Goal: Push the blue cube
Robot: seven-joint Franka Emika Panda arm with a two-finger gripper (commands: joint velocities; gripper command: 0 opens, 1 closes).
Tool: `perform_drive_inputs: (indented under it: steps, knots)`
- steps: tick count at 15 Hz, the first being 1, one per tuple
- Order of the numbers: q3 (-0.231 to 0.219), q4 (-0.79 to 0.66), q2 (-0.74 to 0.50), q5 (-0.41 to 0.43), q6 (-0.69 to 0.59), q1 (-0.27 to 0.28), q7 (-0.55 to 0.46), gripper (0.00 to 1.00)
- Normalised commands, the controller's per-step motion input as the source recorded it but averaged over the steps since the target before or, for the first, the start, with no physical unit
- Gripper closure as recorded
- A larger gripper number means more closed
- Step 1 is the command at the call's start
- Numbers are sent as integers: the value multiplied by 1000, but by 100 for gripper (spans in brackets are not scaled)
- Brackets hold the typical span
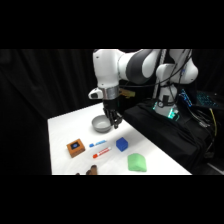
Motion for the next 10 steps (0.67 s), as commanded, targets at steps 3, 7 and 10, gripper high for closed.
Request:
perform_drive_inputs:
  steps: [3, 7, 10]
  knots:
    - [52, -182, 24, -45, 310, 38, 76, 98]
    - [52, -108, 83, -47, 268, 40, 86, 96]
    - [55, -98, 80, -43, 231, 37, 93, 93]
